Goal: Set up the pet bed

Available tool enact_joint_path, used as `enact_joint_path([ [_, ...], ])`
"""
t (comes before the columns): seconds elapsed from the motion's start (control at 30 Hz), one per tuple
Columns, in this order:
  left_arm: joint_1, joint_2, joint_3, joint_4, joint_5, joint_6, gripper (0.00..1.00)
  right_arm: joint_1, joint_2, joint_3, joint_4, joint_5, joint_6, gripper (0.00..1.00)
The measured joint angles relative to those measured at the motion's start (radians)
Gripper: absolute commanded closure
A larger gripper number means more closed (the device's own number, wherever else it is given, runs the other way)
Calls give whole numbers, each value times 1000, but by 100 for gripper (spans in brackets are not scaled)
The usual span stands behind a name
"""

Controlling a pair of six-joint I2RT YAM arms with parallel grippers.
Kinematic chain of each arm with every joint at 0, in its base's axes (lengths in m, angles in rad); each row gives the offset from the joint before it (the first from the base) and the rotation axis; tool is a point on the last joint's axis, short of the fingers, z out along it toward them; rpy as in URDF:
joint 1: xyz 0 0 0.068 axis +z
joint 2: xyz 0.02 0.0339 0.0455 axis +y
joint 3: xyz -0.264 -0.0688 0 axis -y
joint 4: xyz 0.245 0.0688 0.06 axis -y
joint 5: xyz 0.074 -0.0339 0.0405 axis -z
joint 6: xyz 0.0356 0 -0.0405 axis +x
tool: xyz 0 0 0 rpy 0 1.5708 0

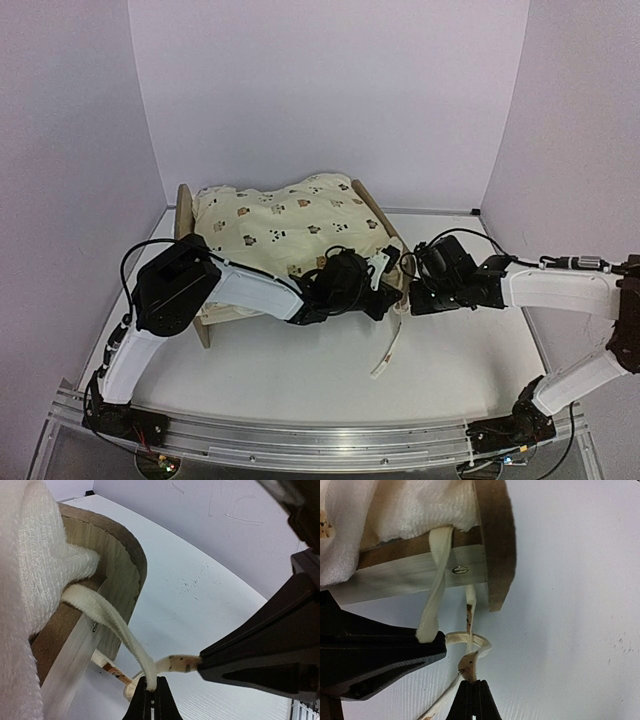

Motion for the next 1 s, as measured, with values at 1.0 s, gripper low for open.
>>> enact_joint_path([
  [1.0, 7, -131, -53, -60, 75, -80, 85, -173, 91, -148, 576, -495, -50, 100],
])
